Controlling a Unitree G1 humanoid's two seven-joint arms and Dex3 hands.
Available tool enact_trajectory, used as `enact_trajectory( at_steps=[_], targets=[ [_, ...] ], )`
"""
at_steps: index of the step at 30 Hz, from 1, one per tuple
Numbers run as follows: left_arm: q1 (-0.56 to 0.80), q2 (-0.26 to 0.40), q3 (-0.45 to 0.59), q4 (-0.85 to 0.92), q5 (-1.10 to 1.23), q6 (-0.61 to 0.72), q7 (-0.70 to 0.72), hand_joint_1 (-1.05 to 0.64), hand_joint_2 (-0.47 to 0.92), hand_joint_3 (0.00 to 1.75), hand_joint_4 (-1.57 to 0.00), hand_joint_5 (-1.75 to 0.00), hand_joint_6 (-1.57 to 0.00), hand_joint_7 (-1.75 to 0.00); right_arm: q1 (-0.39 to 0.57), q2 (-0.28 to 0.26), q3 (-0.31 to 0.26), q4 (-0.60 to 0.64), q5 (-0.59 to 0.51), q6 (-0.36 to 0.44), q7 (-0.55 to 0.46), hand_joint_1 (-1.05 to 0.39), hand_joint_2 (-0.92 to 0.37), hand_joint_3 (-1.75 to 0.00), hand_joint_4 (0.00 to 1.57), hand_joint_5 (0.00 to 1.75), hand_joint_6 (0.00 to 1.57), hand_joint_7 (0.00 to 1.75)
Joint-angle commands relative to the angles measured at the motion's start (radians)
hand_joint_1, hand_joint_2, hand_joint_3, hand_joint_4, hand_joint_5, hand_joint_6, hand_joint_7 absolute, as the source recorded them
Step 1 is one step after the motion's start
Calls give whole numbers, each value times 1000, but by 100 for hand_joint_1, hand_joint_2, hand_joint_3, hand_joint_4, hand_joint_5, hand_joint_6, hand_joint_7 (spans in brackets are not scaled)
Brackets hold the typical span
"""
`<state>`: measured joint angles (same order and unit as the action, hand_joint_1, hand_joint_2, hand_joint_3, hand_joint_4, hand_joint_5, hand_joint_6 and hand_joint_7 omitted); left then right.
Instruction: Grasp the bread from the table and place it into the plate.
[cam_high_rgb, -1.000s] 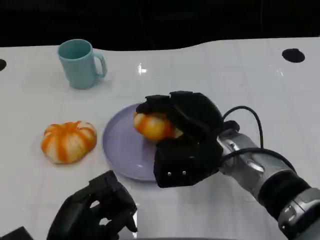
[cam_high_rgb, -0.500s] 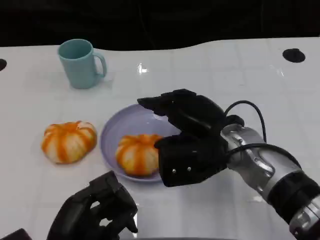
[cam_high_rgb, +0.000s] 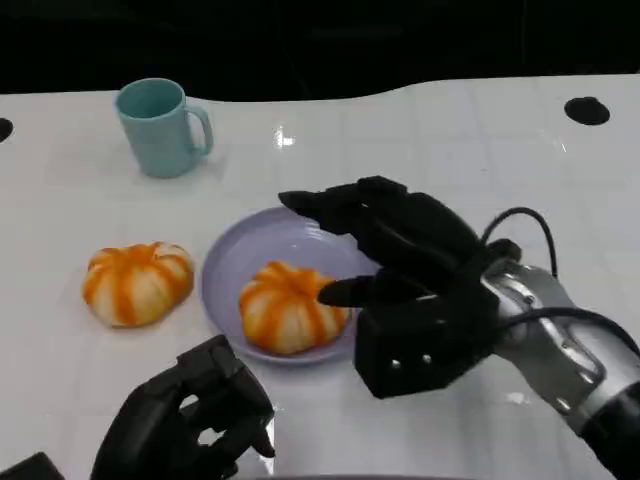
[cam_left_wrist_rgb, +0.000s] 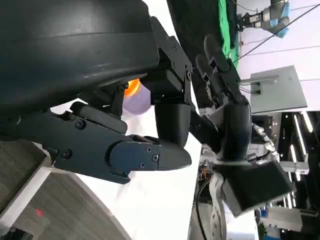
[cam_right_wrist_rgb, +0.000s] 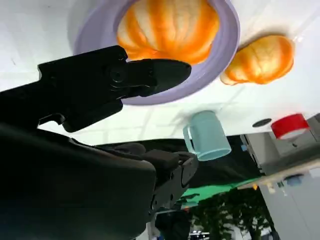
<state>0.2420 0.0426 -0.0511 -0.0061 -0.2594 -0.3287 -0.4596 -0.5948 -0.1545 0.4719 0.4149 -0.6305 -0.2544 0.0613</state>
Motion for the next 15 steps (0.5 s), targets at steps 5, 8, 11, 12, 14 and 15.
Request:
enact_trajectory(
  at_steps=[5,8,11,12,14,15],
  targets=[
    [-4,6,7,3,0,2,9,-54,92,35,-63,-175,-57,-152,122,-88,-57,-117,6,-121,-97,-59,-92,-14,18,78,43,12],
    [-6,0,6,0,-6,14,13,-56,92,35,-62,-175,-56,-153,181,-124,-85,-151,14,-184,-143,-51,-92,-9,30,84,53,16],
    [-9,-4,4,-8,-4,25,20,-57,92,34,-62,-175,-56,-153,239,-157,-121,-178,30,-250,-181,-46,-91,-7,45,90,67,23],
    [-10,-4,3,-8,-3,26,20,-57,92,34,-62,-175,-56,-153,262,-169,-136,-185,34,-279,-201,-44,-91,-7,52,93,72,26],
    [-12,-5,2,-8,-2,25,18,-56,92,34,-62,-175,-55,-154,310,-192,-165,-206,40,-323,-222,-38,-89,-7,67,101,83,33],
    [-13,-5,2,-8,-3,27,17,-56,92,35,-62,-175,-55,-154,331,-202,-177,-214,47,-341,-227,-35,-88,-7,72,103,86,35]
  ],
)
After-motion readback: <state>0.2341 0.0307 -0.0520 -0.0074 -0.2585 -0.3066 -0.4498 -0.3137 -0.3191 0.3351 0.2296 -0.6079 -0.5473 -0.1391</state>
